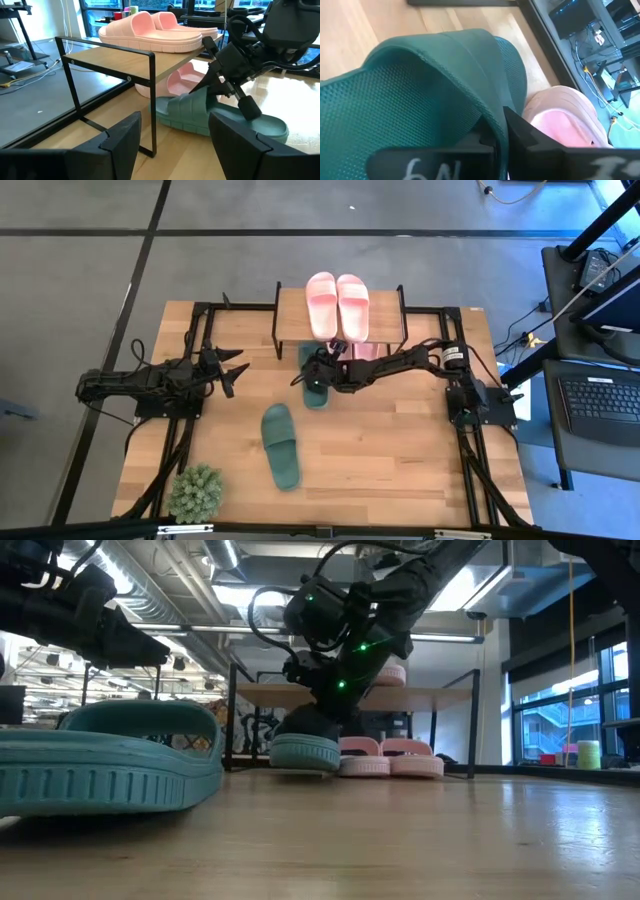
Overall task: Pick and place slides into the shelf
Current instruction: Put the green slide under the shelf
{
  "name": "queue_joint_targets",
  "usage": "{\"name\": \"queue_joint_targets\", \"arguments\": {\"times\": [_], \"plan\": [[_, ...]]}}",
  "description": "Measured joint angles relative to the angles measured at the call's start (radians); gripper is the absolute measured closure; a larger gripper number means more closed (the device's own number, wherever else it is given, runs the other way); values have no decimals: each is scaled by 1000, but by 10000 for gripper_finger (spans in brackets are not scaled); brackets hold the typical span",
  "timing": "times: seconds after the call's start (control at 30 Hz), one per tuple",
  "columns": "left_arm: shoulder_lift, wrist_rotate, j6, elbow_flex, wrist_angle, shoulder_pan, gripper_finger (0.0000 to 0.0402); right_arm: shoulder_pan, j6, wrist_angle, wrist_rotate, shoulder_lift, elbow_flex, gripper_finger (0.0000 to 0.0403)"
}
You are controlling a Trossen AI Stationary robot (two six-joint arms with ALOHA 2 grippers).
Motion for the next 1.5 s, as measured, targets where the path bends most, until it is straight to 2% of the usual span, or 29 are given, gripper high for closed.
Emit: {"name": "queue_joint_targets", "arguments": {"times": [0.4,1.03,1.5], "plan": [[0,0,0,0,0,0,177,2,99,-111,49,0,2,390],[0,2,-4,0,0,0,177,5,139,-159,77,1,2,388],[0,3,-8,0,0,0,177,11,147,-151,59,3,1,299]]}}
